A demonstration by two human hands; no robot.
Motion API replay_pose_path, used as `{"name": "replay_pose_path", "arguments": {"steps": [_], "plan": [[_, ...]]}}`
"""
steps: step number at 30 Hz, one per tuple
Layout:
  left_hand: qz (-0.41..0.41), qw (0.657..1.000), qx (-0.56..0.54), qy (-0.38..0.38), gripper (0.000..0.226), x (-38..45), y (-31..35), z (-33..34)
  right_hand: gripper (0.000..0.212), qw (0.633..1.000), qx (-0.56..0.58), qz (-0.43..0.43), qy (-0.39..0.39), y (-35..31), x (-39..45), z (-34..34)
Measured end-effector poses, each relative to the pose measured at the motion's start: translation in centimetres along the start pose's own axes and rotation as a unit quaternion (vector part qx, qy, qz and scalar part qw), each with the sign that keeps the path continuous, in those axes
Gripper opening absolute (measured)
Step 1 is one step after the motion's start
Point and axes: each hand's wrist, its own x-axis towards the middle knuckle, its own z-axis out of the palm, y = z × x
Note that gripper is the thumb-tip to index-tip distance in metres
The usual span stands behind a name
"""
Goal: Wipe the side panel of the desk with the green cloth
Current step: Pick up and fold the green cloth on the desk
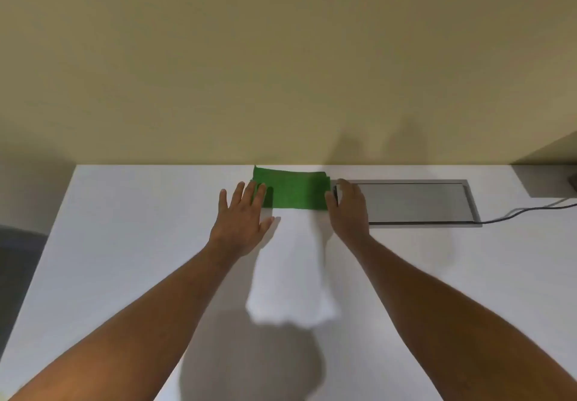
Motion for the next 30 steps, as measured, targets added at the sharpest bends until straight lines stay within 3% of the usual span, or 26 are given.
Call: {"name": "replay_pose_path", "arguments": {"steps": [6,10,15,17,19,20,21,24,25,27,30], "plan": [[-0.01,0.999,-0.021,-0.029,0.088,3.2,1.4,1.2,0.049,0.992,0.076,0.084,-0.051,-0.1,5.0,1.4],[-0.009,0.998,-0.037,-0.042,0.074,4.2,2.1,2.0,0.04,0.991,0.086,0.091,-0.046,0.8,6.4,2.8],[-0.046,0.995,-0.066,-0.058,0.078,4.2,2.7,2.7,0.025,0.991,0.091,0.078,-0.054,0.9,6.1,3.3],[-0.082,0.99,-0.114,-0.019,0.084,4.0,3.7,2.1,0.021,0.99,0.118,0.066,-0.042,0.0,5.4,2.8],[-0.133,0.962,-0.235,0.025,0.07,3.6,5.2,1.2,0.018,0.987,0.15,0.054,-0.031,-1.3,4.1,2.0],[-0.163,0.929,-0.33,0.023,0.059,3.4,6.0,0.4,0.016,0.984,0.17,0.042,-0.025,-2.0,3.3,1.6],[-0.196,0.874,-0.445,0.003,0.051,3.1,6.8,-0.6,0.016,0.981,0.189,0.026,-0.021,-2.7,2.3,1.2],[-0.27,0.637,-0.717,-0.082,0.056,2.2,7.8,-2.7,0.014,0.977,0.204,-0.052,-0.02,-4.5,-1.6,0.5],[-0.276,0.583,-0.759,-0.088,0.055,1.8,7.6,-2.9,0.013,0.977,0.198,-0.081,-0.022,-4.9,-3.0,0.4],[-0.296,0.508,-0.805,-0.08,0.045,0.9,6.8,-3.2,0.013,0.975,0.173,-0.141,-0.026,-5.7,-6.2,0.4],[-0.32,0.433,-0.836,-0.106,0.042,-1.2,4.9,-2.9,0.008,0.969,0.116,-0.215,-0.028,-6.4,-11.2,0.9]]}}
